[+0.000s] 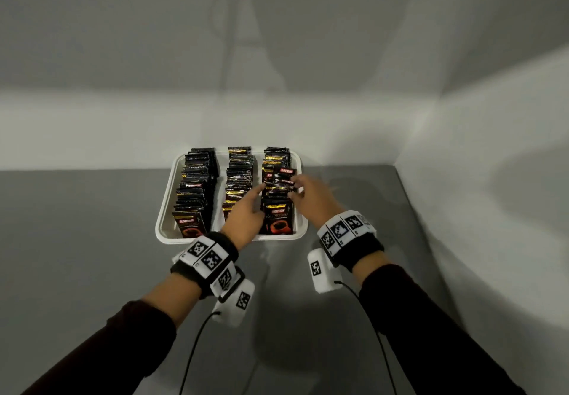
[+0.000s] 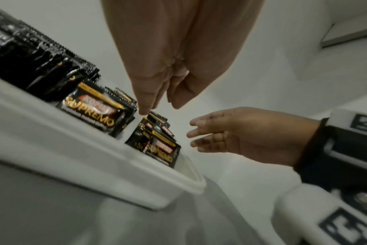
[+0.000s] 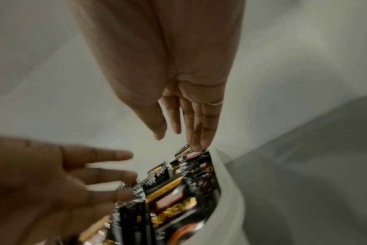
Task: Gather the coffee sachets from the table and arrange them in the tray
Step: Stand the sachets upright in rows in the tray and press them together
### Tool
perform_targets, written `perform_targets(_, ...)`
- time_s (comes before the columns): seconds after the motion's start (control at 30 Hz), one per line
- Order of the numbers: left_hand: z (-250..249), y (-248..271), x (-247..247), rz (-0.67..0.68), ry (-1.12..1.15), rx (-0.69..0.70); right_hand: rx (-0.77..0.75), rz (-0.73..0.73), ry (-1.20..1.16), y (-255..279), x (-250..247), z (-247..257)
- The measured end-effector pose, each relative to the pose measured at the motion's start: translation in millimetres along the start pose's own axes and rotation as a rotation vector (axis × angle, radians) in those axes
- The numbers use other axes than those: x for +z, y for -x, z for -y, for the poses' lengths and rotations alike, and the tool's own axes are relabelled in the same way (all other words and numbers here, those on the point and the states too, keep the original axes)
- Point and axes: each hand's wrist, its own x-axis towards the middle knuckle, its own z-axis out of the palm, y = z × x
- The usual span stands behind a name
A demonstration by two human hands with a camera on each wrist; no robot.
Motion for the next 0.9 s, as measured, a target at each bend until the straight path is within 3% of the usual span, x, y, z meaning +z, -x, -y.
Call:
perform_targets(0.1, 5, 13, 11, 0.030, -0.004, -0.033, 0.126, -0.030, -0.314, 17, 7, 3)
perform_targets(0.33, 1, 5, 24, 0.014, -0.125, -0.080, 0.344, 0.205, -1.115, 42, 14, 8)
perform_targets(0.67, 1, -25, 28, 0.105, -0.218, -0.301, 0.426, 0.232, -1.224, 22, 18, 20)
perform_targets(0.9, 5, -26, 25, 0.166, -0.239, -0.313, 0.427, 0.330, -1.185, 20, 11, 14)
